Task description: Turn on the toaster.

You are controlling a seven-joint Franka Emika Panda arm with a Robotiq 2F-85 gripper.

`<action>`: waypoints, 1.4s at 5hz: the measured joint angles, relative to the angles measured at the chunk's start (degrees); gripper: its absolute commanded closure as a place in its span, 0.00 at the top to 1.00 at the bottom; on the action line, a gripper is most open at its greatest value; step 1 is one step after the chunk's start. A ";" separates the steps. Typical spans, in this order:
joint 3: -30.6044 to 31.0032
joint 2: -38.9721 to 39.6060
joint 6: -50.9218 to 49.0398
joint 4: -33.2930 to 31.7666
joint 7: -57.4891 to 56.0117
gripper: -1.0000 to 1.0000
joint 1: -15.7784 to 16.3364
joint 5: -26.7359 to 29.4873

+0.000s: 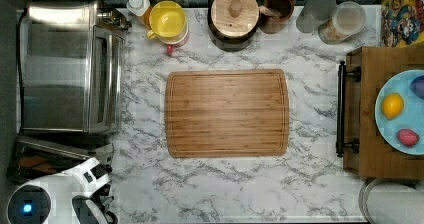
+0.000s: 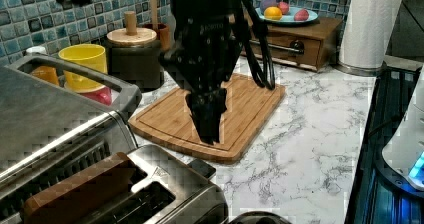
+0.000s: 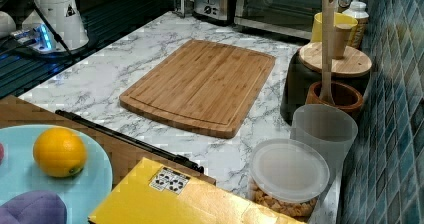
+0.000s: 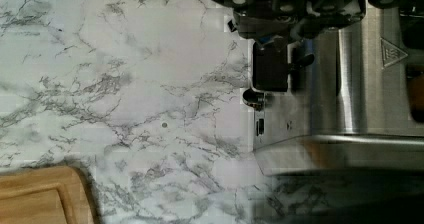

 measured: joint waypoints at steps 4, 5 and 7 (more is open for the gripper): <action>0.36 7.10 7.53 -0.11 5.13 0.00 -0.45 -0.74; 0.27 7.11 7.30 -0.11 4.99 0.00 -0.49 -0.18; -0.28 6.57 7.41 -1.01 4.40 0.00 -0.62 -0.20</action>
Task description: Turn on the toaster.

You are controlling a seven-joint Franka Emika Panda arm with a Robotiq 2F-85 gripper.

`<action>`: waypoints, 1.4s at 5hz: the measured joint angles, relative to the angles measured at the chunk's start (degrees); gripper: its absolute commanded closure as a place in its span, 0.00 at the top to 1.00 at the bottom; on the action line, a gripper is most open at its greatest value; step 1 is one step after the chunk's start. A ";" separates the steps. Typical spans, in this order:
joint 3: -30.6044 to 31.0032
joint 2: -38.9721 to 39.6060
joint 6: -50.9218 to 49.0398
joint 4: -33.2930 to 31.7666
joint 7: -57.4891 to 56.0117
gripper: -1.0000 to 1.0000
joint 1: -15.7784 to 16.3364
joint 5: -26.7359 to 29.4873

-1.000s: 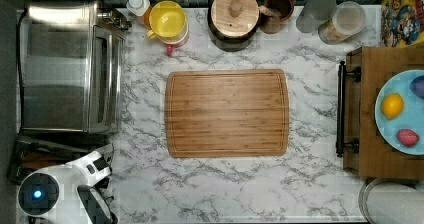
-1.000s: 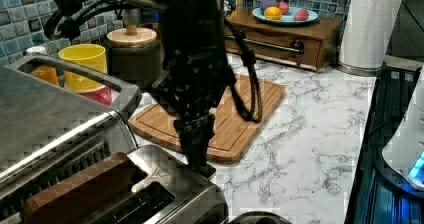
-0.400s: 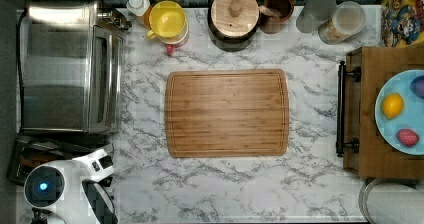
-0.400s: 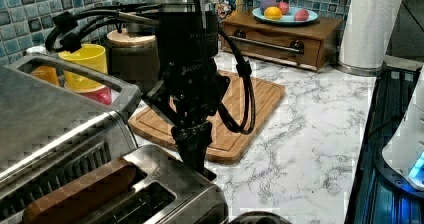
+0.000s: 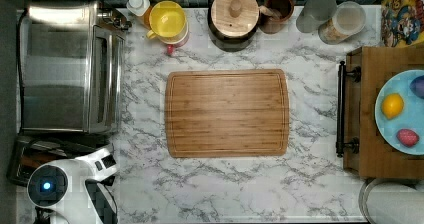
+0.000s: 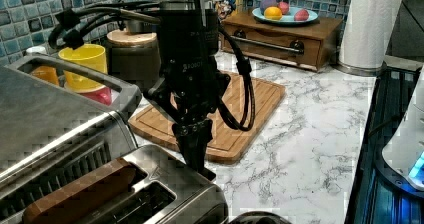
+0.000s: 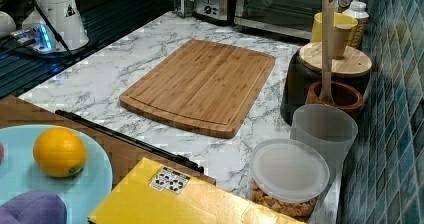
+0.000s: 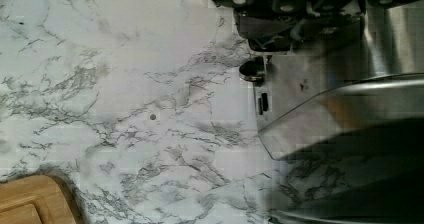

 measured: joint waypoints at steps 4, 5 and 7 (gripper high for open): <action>0.53 -0.14 11.39 -7.05 -12.70 0.00 0.28 8.32; 0.63 1.40 15.50 -8.39 -12.70 0.00 0.80 7.86; 1.41 -0.50 17.40 -10.85 -16.95 0.00 0.70 12.70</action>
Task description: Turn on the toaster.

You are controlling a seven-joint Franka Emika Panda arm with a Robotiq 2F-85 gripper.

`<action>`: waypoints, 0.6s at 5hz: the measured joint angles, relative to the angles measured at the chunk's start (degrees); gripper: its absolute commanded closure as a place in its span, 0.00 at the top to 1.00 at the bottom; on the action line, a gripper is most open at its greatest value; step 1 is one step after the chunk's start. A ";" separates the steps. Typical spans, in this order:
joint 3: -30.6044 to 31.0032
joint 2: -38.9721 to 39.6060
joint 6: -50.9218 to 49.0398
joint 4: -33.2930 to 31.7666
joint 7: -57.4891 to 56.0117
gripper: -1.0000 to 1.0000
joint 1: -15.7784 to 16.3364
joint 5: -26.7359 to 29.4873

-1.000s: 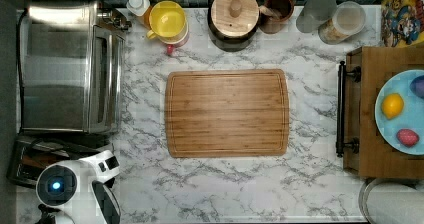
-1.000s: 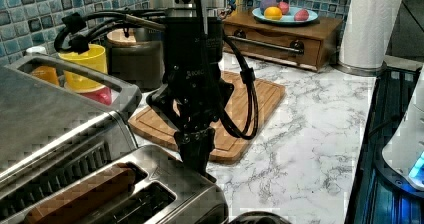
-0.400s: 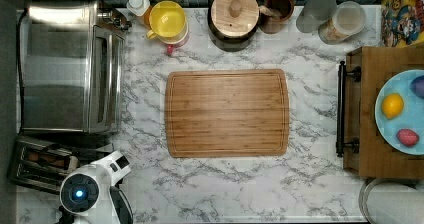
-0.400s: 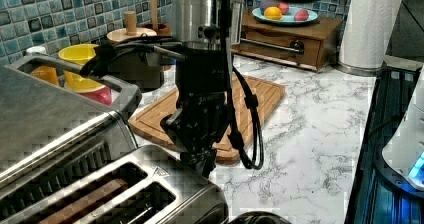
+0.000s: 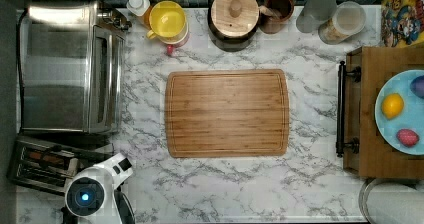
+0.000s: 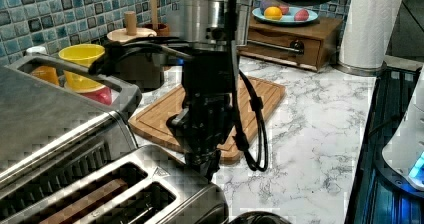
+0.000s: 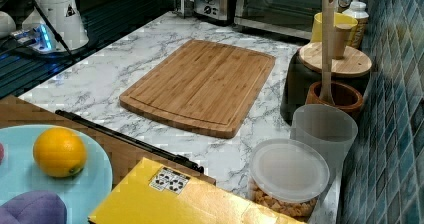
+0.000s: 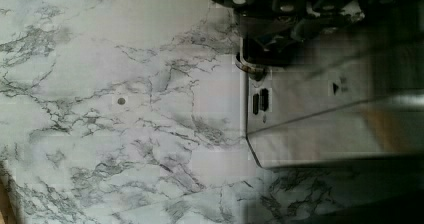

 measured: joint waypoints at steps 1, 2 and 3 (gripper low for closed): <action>0.92 -2.06 2.46 -2.69 -2.18 0.00 0.24 0.57; 1.57 -3.38 2.85 -4.36 -2.18 0.00 0.22 0.57; 1.75 -3.46 3.19 -4.48 -2.18 0.00 0.22 0.83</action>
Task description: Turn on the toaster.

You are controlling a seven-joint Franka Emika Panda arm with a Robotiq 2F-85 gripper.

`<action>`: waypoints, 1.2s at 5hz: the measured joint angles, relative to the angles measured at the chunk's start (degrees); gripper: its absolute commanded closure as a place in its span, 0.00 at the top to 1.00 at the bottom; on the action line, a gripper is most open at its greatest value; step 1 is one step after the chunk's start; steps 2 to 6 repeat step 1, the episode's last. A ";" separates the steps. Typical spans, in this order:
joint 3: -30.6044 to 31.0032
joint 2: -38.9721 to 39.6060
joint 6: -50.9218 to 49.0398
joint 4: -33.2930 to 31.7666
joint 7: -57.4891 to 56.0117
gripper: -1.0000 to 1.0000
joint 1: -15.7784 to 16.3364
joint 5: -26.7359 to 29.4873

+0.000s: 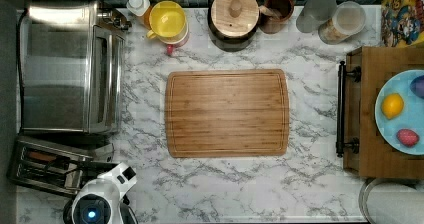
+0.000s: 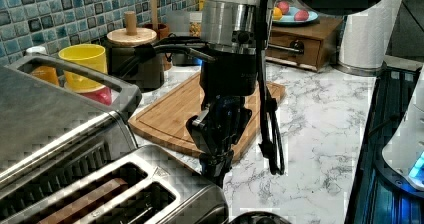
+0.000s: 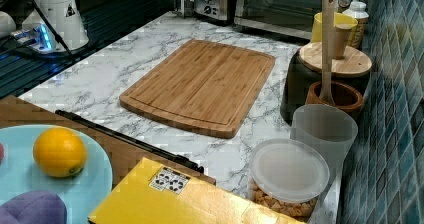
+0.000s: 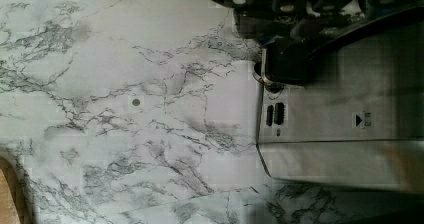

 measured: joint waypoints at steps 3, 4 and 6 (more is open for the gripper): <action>-0.18 0.05 0.00 0.00 0.00 0.00 0.00 0.00; -0.18 0.05 0.00 0.00 0.00 0.00 0.00 0.00; -0.18 0.05 0.00 0.00 0.00 0.00 0.00 0.00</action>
